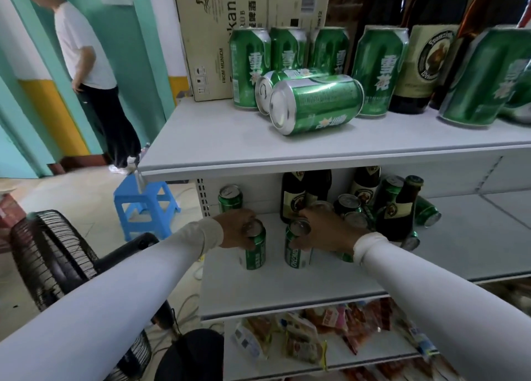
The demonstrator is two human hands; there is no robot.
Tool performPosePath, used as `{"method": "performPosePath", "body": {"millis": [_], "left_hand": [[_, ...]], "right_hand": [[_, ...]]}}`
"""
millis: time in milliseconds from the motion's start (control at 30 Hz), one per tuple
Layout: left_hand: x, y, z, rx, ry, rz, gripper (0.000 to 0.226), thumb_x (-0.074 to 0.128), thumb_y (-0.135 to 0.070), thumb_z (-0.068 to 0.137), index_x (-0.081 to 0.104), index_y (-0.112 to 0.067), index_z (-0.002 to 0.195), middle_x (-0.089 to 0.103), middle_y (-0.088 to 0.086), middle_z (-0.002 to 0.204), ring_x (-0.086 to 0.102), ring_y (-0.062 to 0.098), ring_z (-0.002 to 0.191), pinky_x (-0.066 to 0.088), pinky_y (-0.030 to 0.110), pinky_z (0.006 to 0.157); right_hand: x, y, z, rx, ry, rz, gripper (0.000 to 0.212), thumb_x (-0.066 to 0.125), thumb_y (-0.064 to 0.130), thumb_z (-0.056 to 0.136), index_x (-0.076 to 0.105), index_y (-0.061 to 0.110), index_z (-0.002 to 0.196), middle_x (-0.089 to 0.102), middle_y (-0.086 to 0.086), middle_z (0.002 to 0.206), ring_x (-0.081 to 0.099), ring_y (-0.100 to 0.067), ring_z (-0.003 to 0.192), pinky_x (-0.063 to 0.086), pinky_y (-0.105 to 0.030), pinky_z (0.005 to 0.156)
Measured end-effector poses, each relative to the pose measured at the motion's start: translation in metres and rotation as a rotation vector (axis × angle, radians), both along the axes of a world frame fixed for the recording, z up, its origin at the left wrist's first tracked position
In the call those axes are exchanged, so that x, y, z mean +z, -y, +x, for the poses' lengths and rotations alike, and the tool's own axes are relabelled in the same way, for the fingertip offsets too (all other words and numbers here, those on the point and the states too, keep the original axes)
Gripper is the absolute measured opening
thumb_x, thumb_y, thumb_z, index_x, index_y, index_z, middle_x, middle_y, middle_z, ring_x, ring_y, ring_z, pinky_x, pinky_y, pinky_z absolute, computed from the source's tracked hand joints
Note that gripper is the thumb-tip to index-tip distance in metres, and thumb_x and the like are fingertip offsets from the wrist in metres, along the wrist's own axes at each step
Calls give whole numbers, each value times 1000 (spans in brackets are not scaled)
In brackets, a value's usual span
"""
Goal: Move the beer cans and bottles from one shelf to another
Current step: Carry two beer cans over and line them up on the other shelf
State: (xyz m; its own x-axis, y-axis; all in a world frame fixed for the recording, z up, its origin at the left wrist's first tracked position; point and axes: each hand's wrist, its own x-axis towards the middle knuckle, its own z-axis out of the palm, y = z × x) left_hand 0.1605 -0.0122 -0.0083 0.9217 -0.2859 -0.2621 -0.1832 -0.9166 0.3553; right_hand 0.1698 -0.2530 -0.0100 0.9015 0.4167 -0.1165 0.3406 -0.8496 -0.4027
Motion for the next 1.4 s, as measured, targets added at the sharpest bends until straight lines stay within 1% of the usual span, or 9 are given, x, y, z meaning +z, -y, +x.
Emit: {"method": "performPosePath", "body": {"millis": [200, 400, 500, 600, 700, 800, 1067, 1267, 1400], "left_hand": [[-10, -3, -6, 80, 37, -112, 74, 80, -32, 72, 44, -14, 134, 54, 8, 129, 53, 26, 115, 45, 35, 98], [-10, -7, -21, 42, 156, -95, 60, 82, -46, 63, 58, -16, 109, 62, 2, 104, 60, 22, 95, 51, 31, 84], [0, -1, -28, -48, 153, -122, 59, 74, -61, 57, 62, -18, 95, 65, 0, 93, 61, 19, 85, 53, 35, 78], [13, 28, -38, -202, 194, -168, 60, 62, -68, 49, 62, -21, 85, 65, -3, 82, 62, 15, 77, 54, 36, 71], [29, 84, -54, -346, 202, -210, 49, 69, -58, 53, 64, -20, 82, 67, -3, 77, 64, 14, 73, 55, 35, 66], [44, 156, -74, -490, 205, -317, 50, 74, -57, 51, 64, -24, 87, 69, -8, 83, 66, 13, 80, 55, 32, 72], [88, 393, -157, -881, 243, -357, 41, 78, -51, 63, 60, -25, 87, 67, -4, 88, 62, 18, 83, 49, 28, 71], [88, 576, -231, -1083, 298, -354, 58, 75, -56, 62, 63, -17, 103, 66, 0, 101, 60, 20, 91, 52, 34, 82], [81, 671, -256, -1121, 275, -344, 57, 71, -63, 56, 61, -22, 94, 64, -3, 92, 59, 20, 89, 46, 29, 72]], "right_hand": [[-17, -16, -10, -103, 88, -73, 76, 77, 53, 74, 46, 2, 121, 58, -15, 115, 59, -32, 103, 37, -30, 70], [-5, -10, -27, -211, 44, 5, 63, 81, 42, 72, 49, 12, 117, 58, -7, 110, 60, -29, 102, 45, -30, 73], [15, 8, -51, -309, 63, 84, 71, 82, 43, 69, 50, 19, 126, 59, 1, 113, 59, -20, 101, 49, -29, 81], [38, 40, -84, -390, 90, 7, 61, 78, 48, 65, 55, 24, 116, 62, 2, 105, 61, -20, 93, 54, -36, 80], [63, 84, -133, -525, 101, -49, 58, 77, 46, 67, 55, 22, 115, 66, -1, 103, 63, -22, 91, 56, -38, 80], [92, 140, -190, -690, 157, -101, 60, 79, 48, 68, 56, 19, 116, 66, -4, 107, 62, -24, 95, 53, -37, 83], [127, 306, -354, -1126, 253, -160, 74, 80, 57, 67, 52, 16, 121, 62, -2, 113, 59, -24, 100, 49, -36, 81], [137, 443, -458, -1376, 315, -95, 81, 85, 53, 62, 51, 17, 125, 60, 5, 109, 57, -16, 95, 51, -30, 78], [144, 523, -491, -1445, 333, -92, 84, 84, 56, 60, 51, 17, 127, 65, 0, 115, 61, -17, 97, 55, -35, 83]]}}
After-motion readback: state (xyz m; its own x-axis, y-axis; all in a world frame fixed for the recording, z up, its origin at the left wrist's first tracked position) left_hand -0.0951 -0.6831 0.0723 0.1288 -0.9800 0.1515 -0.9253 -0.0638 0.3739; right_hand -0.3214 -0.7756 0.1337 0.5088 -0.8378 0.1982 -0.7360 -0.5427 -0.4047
